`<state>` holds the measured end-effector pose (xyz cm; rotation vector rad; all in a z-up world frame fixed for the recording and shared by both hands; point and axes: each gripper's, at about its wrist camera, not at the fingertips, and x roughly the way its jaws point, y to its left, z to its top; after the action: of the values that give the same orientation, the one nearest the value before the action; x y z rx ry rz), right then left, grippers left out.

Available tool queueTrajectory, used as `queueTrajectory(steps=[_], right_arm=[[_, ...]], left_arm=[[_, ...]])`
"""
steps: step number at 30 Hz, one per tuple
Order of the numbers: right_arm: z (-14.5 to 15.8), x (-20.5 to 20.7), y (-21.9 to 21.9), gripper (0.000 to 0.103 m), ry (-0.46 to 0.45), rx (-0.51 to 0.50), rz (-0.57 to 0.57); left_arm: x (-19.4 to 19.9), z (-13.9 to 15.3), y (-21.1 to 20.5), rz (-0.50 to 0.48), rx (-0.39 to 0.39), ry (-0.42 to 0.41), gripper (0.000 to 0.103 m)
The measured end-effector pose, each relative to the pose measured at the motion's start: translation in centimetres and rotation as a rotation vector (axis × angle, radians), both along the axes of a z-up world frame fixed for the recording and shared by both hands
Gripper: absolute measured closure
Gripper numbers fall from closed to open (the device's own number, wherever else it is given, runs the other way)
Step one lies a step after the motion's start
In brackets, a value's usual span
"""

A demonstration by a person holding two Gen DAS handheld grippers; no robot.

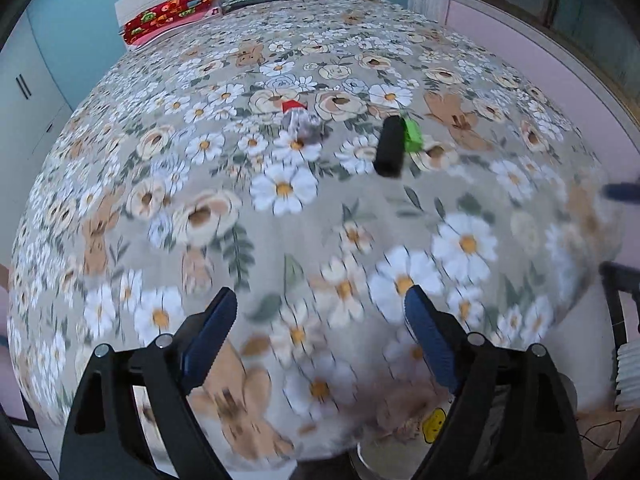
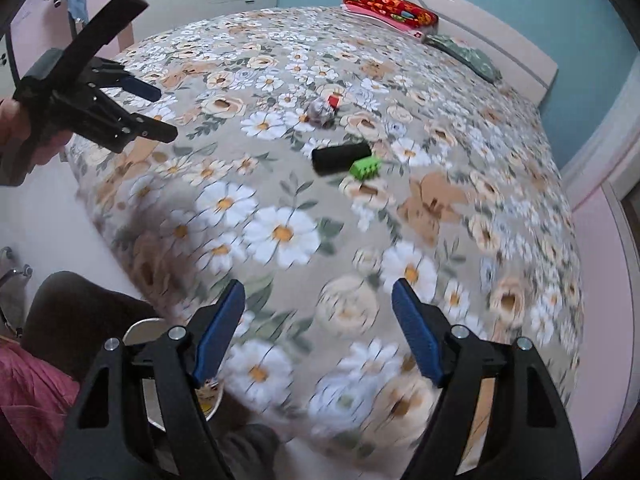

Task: Collect trash
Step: 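Move both open tools back toward the items on the bed, then grasp the green toy brick with right tool while left tool grasps crumpled paper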

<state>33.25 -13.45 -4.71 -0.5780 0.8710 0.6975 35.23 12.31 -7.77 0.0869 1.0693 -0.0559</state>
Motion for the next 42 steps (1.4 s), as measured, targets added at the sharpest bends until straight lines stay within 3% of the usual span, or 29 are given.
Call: queueTrajectory(steps=[4, 19, 26, 31, 40, 42], right_arm=[[-0.8, 3.7, 1.0, 0.028, 0.008, -0.013, 0.021], [-8.8, 16.7, 5.1, 0.028, 0.1, -0.04, 0.109], [-11.1, 21.2, 7.2, 0.028, 0.154, -0.013, 0.171], [-12.4, 23.2, 9.0, 0.028, 0.163, -0.033, 0.213], [-13.3, 24.3, 10.8, 0.028, 0.175, 0.003, 0.253], [-13.3, 24.2, 10.7, 0.032, 0.176, 0.013, 0.258]], left_arm=[[3.8, -1.2, 0.7, -0.029, 0.046, -0.001, 0.015], [15.8, -7.1, 1.8, -0.173, 0.063, 0.033, 0.015], [19.8, -9.2, 2.9, -0.231, -0.01, 0.035, 0.015], [22.5, -10.6, 2.9, -0.241, 0.01, 0.064, 0.015], [24.3, -10.5, 1.6, -0.262, 0.017, 0.028, 0.016], [24.5, -10.7, 1.4, -0.262, 0.032, 0.033, 0.018]])
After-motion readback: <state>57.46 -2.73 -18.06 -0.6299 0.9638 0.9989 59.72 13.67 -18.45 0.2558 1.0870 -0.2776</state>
